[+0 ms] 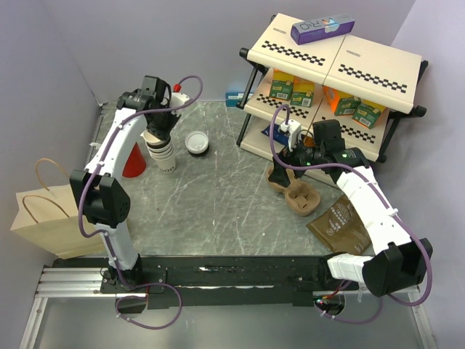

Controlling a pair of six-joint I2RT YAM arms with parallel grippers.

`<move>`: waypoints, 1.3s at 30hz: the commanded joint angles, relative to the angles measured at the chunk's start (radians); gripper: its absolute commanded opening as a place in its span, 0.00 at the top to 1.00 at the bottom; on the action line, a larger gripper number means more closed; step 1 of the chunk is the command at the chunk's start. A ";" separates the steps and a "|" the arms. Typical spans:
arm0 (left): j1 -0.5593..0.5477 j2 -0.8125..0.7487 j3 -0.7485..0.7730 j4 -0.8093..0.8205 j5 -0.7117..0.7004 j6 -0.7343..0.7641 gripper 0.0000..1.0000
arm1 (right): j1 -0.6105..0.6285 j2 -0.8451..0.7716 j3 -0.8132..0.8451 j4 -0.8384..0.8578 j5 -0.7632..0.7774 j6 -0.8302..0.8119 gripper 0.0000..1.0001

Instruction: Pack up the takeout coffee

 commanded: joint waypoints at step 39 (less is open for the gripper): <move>-0.203 -0.229 0.155 -0.131 0.082 0.124 0.99 | 0.006 0.023 0.033 0.074 0.016 0.041 0.00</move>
